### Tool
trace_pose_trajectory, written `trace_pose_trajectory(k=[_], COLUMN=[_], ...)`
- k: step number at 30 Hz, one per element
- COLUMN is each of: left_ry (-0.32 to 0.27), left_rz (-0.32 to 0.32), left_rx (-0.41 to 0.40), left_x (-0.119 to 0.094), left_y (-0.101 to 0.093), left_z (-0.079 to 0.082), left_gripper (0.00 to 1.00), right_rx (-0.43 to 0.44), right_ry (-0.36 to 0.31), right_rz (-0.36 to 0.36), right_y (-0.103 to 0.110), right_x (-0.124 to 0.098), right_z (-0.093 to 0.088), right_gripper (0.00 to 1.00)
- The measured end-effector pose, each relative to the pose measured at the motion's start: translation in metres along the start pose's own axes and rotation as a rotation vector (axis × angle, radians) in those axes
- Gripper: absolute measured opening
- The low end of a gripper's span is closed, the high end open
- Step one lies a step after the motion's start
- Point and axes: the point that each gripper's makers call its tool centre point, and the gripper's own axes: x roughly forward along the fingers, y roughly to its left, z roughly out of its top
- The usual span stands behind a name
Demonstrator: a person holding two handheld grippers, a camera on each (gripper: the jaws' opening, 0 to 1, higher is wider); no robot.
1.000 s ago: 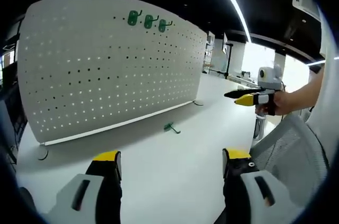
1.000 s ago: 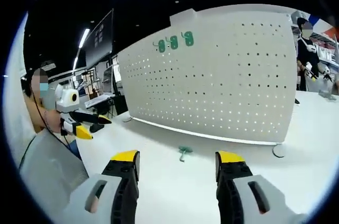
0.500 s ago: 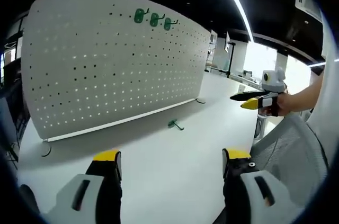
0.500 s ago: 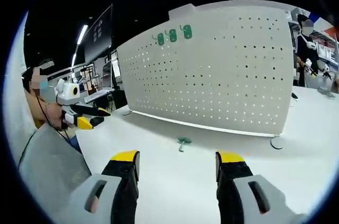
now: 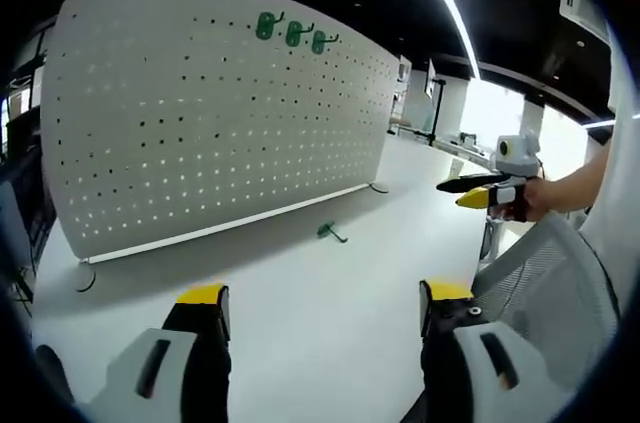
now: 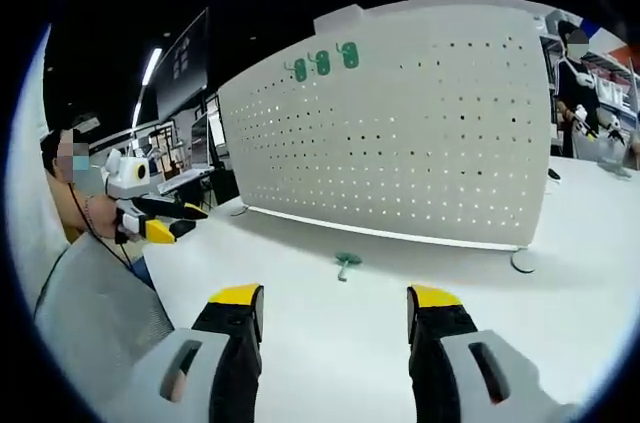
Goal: Insert the hook assembly into the mounting plate slot until the hook locks in place.
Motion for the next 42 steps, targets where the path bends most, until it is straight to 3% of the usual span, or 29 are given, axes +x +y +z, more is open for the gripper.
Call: trace_pose_trajectory(k=[8, 26, 32, 42], left_ry=[0.005, 0.106, 0.159, 0.208], left_rz=[-0.027, -0.172, -0.216, -0.258], left_rx=[0.022, 0.148, 0.200, 0.256], left_x=[0.015, 0.057, 0.070, 0.085], left_y=[0.002, -0.012, -0.016, -0.013], left_z=[0.010, 0.020, 0.016, 0.022], left_gripper=[0.80, 0.81, 0.81, 0.82], right_rx=[0.007, 0.005, 0.003, -0.004], right_ry=[0.005, 0.032, 0.043, 0.051], right_rz=[-0.004, -0.007, -0.008, -0.007], right_y=[0.000, 0.002, 0.002, 0.003], right_x=[0.000, 0.003, 0.003, 0.004], right_z=[-0.003, -0.009, -0.011, -0.013], right_gripper=[0.56, 0.56, 0.56, 0.56])
